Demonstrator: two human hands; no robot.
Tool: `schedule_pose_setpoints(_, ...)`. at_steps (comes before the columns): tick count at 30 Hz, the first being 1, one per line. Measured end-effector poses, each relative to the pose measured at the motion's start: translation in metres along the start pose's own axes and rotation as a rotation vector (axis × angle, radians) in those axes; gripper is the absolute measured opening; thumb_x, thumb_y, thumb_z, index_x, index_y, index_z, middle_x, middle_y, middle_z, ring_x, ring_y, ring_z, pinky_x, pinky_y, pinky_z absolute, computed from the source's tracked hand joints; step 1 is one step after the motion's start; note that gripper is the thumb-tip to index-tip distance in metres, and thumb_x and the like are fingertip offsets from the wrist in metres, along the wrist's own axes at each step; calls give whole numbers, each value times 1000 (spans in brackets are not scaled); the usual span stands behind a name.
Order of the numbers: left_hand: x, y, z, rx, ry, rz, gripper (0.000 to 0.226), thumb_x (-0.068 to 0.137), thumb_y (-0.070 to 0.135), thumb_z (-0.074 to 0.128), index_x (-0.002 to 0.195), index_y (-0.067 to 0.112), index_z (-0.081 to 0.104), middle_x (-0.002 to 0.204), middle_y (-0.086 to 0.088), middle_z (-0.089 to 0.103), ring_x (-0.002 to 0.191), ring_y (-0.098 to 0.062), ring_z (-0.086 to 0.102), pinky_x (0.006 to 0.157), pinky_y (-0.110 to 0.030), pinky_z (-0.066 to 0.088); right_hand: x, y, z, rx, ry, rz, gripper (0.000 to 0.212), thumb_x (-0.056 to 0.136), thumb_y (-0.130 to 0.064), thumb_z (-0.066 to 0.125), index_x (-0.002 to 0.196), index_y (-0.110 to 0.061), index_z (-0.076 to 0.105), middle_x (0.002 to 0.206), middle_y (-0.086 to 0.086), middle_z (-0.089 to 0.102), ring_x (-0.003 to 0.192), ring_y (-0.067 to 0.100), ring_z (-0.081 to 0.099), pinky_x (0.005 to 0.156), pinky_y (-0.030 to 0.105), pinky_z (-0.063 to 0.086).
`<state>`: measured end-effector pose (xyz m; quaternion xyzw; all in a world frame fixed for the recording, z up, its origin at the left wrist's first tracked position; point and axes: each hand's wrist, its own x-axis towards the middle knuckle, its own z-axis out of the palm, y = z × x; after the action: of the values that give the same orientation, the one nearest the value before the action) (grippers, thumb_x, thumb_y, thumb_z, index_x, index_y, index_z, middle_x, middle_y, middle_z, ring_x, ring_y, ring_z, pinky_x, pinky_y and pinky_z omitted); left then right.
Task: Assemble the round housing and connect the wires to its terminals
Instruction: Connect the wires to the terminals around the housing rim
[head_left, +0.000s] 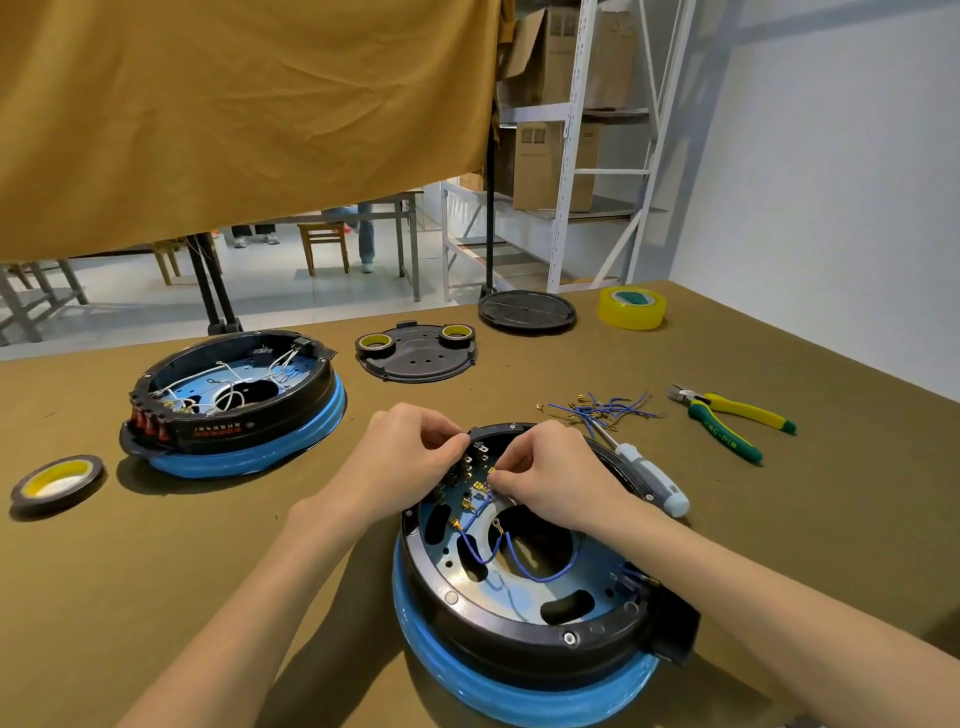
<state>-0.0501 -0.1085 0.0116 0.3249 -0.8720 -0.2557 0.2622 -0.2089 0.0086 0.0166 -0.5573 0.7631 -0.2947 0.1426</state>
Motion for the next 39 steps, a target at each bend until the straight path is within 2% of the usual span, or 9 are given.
schedule_pose_setpoints(3,-1,1,0,2,-3,5,22,99,37,64,110,26,79,91,16,74,84,7,66,67,-7,50,-2,-1,1,50,10,-34,10,89,-26,77,89,-19,84,78,-6,76,75,7,70,73,29,59)
schedule_pose_setpoints(6,-1,0,-1,-9,-7,4,21,98,37,65,109,26,80,90,17,74,84,7,66,66,-8,50,-4,-1,1,97,14,-50,8,89,-23,77,88,-19,84,71,-10,75,65,0,67,65,21,53)
schedule_pose_setpoints(8,0,-1,-2,-15,-12,3,21,98,38,65,109,28,80,91,17,75,84,7,67,66,-7,50,-4,-2,0,202,-23,-30,8,89,-17,75,89,-15,83,67,-9,73,59,2,64,60,21,50)
schedule_pose_setpoints(11,0,-2,-2,-29,-20,-4,21,98,39,65,109,28,80,91,18,75,85,7,67,70,-9,51,-5,-4,-4,481,-128,61,8,92,-5,70,95,-3,78,72,6,71,58,14,62,54,25,50)
schedule_pose_setpoints(13,0,-2,-2,-31,-18,-8,21,97,39,66,107,29,80,90,19,75,83,8,67,68,-8,51,-6,-5,-7,604,-170,132,9,93,-3,69,98,2,76,71,7,69,56,14,60,51,24,49)
schedule_pose_setpoints(19,1,-4,-2,-56,-15,-12,19,97,38,66,105,28,81,87,20,75,83,14,64,63,-2,48,-1,-4,-16,802,-222,367,5,93,0,70,95,2,74,74,14,71,58,17,66,51,22,55)
schedule_pose_setpoints(27,1,-4,-1,-37,-14,-7,20,97,39,66,106,28,81,88,20,75,83,11,66,63,-3,47,6,-1,-11,772,-278,447,10,91,4,70,99,11,71,77,23,73,62,23,72,57,26,60)
schedule_pose_setpoints(33,0,-1,-3,-22,-8,0,21,98,38,65,108,27,80,88,20,74,82,8,66,62,-3,47,8,1,-8,773,-271,446,5,88,7,73,93,8,72,78,25,74,61,24,73,56,25,60)
schedule_pose_setpoints(39,-2,2,-2,-6,-1,7,22,99,36,64,110,25,80,88,18,73,83,7,65,61,-1,46,10,2,-5,749,-242,434,7,90,5,72,96,9,72,77,23,74,61,23,73,57,26,60)
